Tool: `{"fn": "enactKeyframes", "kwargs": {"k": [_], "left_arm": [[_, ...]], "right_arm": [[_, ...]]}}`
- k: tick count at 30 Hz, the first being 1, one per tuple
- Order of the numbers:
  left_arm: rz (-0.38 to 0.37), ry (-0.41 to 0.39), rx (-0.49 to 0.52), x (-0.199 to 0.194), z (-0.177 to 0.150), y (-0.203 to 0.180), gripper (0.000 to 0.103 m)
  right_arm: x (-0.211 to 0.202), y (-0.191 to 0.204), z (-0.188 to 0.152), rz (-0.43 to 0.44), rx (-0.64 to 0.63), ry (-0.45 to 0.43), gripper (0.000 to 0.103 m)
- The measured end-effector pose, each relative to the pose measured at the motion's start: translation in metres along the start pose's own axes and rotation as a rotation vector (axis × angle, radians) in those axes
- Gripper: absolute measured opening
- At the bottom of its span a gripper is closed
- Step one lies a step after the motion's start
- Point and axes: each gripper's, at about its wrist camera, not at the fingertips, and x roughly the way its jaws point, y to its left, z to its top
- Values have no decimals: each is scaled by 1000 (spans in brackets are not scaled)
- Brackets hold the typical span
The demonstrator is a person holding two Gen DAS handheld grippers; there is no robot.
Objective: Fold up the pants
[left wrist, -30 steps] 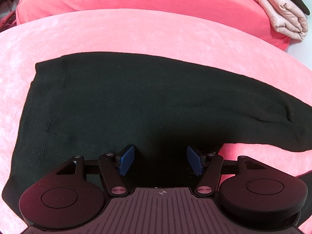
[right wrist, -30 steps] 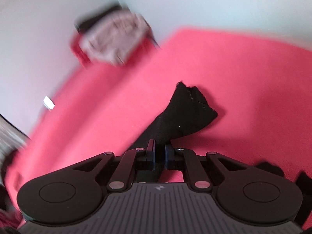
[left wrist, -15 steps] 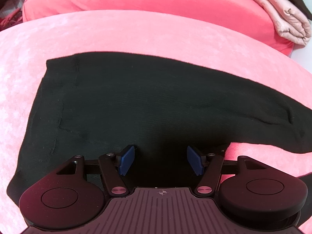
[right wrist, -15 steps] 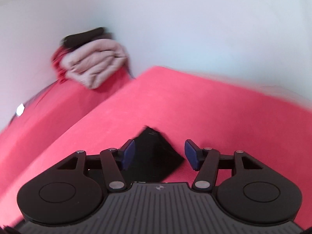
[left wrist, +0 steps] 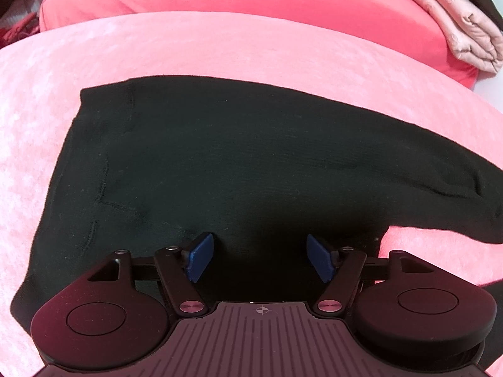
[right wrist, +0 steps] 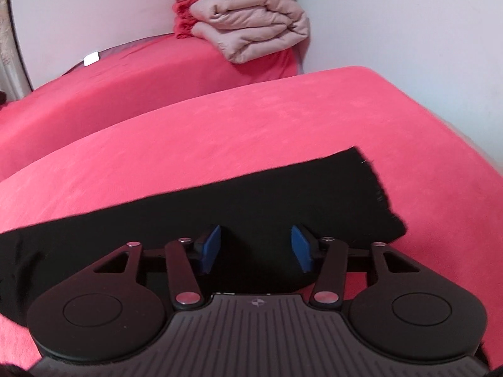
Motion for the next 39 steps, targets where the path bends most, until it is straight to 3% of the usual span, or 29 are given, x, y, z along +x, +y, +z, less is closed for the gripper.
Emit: {"fn": "enactKeyframes", "kwargs": {"k": [3,4,6,8,17,21,22,25,27,29,30,34,35,36,39], "left_arm": [[33,-22,12,-11,5,-4,103],[28,-44,10,-17,7,-4,103],[2,-81,-6,-27,15,-5,103],[-23,-107,-17,-32,25,-9,103],[-45,-108,57,0,55,-77,103],[60,-29,158,31,49,-97,103],[65,-63,188,29,42,-98,103],[84,-65,241,23,26,-91,103],[65,-68,216,21,15,-76,103],[25,-77,181,19,6,-64,103],[19,-76,175,17,5,-61,103],[10,-75,171,12,3,-60,103],[6,-77,169,10,2,-58,103],[2,-78,167,11,-1,-56,103],[-12,-85,148,3,-4,-47,103]], "right_arm": [[-3,-16,6,-20,135,20,39],[-8,-14,8,-36,129,15,42],[-24,-5,6,-83,54,-58,65],[-38,6,1,-97,-8,-120,68],[-59,94,-22,108,-240,-108,68],[-74,141,-36,202,-342,-91,68],[-73,148,-37,215,-359,-87,68],[-58,157,-38,191,-394,-53,72],[-41,148,-40,110,-405,-14,72],[-28,126,-36,108,-351,-5,92],[-22,117,-31,112,-311,13,96],[-20,98,-19,94,-203,35,94],[-23,97,-16,86,-168,33,89],[-26,95,-14,68,-135,24,82],[-44,100,-15,96,-96,-38,80]]}}
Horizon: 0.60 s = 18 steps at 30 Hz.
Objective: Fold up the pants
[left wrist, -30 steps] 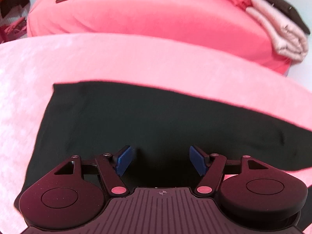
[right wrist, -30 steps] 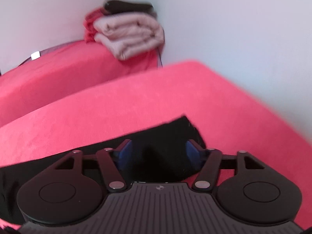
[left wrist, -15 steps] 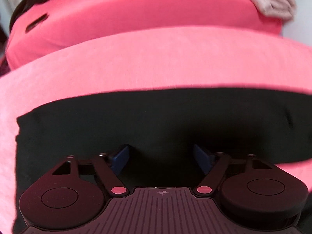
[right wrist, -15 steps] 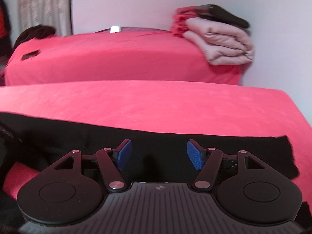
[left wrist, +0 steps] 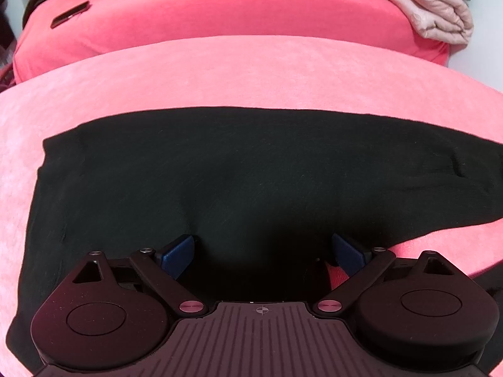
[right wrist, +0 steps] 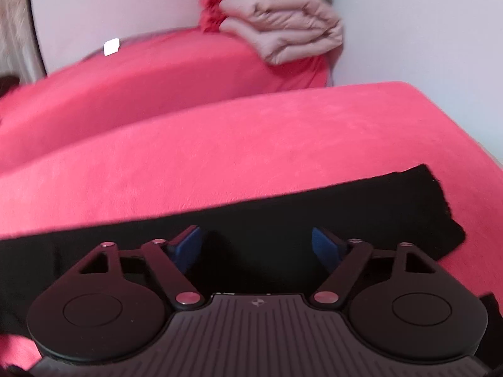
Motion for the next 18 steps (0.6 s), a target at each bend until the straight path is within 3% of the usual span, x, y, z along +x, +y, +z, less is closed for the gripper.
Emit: {"fn": "enactKeyframes", "kwargs": {"k": [4,6,9,12,14,18], "left_arm": [[-3,-5,-8,-3,-8,0,103],[-3,4,-17,-2,-5,3,103],[-6,8,-35,4,-3,1,103],[-12,7,-38,6,-5,1,103],[-21,7,-30,3,-7,5,103],[-4,3,-12,0,-15,10,103]], "right_arm": [[-37,52,-17,165,-206,-96,76],[-55,87,-33,310,-327,-96,51],[-61,134,-53,453,-446,-17,33],[-38,158,-69,459,-440,182,31],[-38,153,-73,464,-415,211,31],[-55,148,-80,488,-525,251,30]]}}
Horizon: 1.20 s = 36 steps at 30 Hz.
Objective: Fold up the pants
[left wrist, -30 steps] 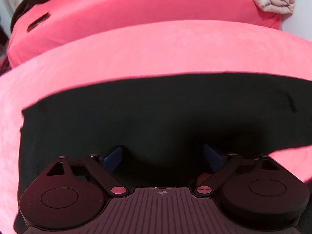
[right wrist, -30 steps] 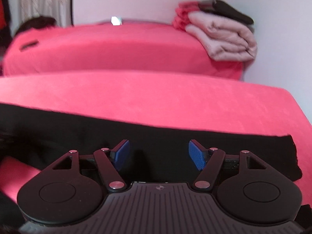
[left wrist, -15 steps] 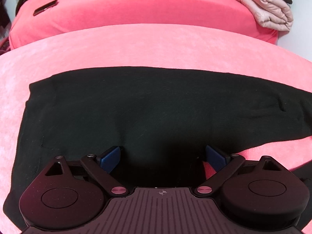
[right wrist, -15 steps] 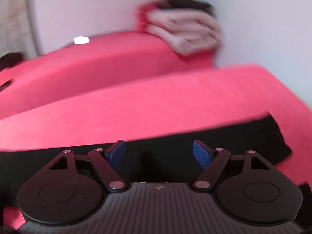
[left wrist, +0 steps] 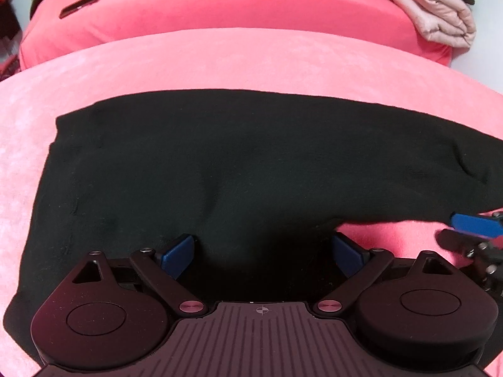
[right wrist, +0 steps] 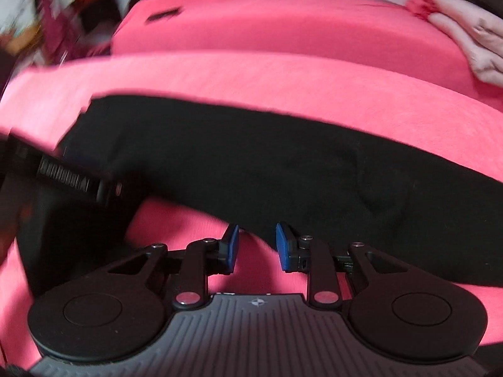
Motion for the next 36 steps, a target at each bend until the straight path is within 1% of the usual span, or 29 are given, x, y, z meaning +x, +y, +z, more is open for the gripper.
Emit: {"fn": "enactKeyframes", "kwargs": {"k": [1,2,5,6,7,8,9,12,13,15,17,19,21,22,23,24,25,26,28,31,34,35,36], "left_arm": [[1,2,-11,0,0,1,103],[-1,3,-19,-1,0,2,103],[10,4,-8,-2,-1,0,103],[15,6,-3,-4,-1,0,103],[18,9,0,-7,-3,0,103],[20,11,3,-10,-4,1,103],[19,6,7,-17,-7,2,103],[22,-25,18,-38,-17,3,103],[8,-41,20,-45,-20,2,103],[-18,-62,30,-55,-26,-1,103],[-30,-67,57,-59,-30,-6,103],[-22,-52,93,-51,-31,-17,103],[7,-24,122,-39,-36,-25,103],[27,-15,145,-30,-37,-30,103],[58,-20,161,-26,-40,-31,103],[90,-37,165,-23,-39,-32,103],[107,-47,155,-22,-38,-30,103],[98,-46,139,-20,-36,-27,103],[77,-34,108,-18,-33,-21,103],[81,-41,103,-19,-37,-18,103],[82,-37,65,-17,-37,-15,103],[80,-33,56,-15,-34,-14,103],[78,-30,50,-14,-33,-14,103]], "right_arm": [[-5,7,-1,0,6,4,30],[-9,6,3,-1,25,-15,30],[-13,3,16,-13,72,-110,31],[-7,-1,20,-18,75,-113,36],[6,-10,24,-18,71,-75,39],[18,-11,22,-2,69,18,43],[18,-21,24,9,53,-13,40],[-19,-36,15,25,96,-105,39],[-34,-42,8,13,106,-137,39],[-56,-51,-7,-15,130,-162,40],[-65,-55,-20,-26,152,-145,39],[-69,-53,-31,-46,129,-126,37],[-69,-49,-44,-60,88,-111,37],[-62,-44,-46,-66,75,-99,37],[-58,-44,-48,-80,62,-86,37],[-49,-41,-49,-113,34,-64,37],[-40,-40,-52,-150,-2,-59,38],[-45,-47,-59,-155,-20,-94,40],[-49,-56,-62,-168,3,-108,40],[-61,-65,-65,-185,69,-85,40],[-68,-69,-72,-262,98,-47,40],[-73,-67,-73,-263,96,-62,42],[-80,-63,-74,-245,83,-99,42]]}}
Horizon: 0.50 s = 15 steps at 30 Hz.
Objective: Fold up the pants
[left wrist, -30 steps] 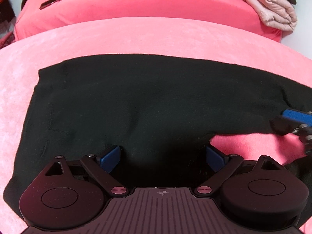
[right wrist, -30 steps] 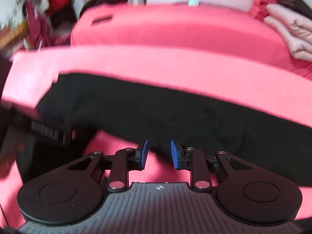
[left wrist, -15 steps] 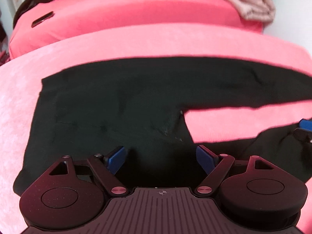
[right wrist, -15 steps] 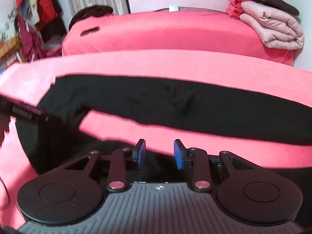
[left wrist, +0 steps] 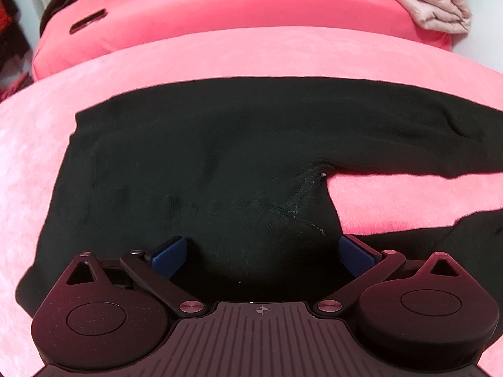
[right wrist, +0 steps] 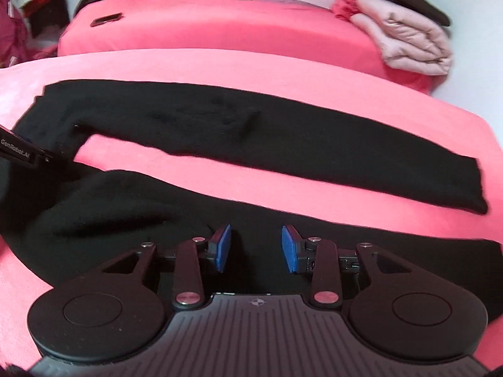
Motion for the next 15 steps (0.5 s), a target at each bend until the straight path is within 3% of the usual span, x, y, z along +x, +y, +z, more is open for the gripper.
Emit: {"fn": "enactKeyframes", "kwargs": {"k": [3,6,9,10,12,15], "left_arm": [[-7,7,1,2,2,3,103],[-11,12,14,3,4,2,103],[-15,13,14,1,1,0,103],[-17,13,11,0,0,0,103],[-21,14,7,1,0,2,103],[-26,14,7,2,1,4,103]], "right_arm": [[-14,22,5,157,-41,-63,42],[-7,52,7,312,-80,-25,39],[20,66,9,362,-48,125,43],[30,71,8,367,-70,209,45],[27,80,14,373,-197,271,45],[31,66,24,442,-144,420,46]]}}
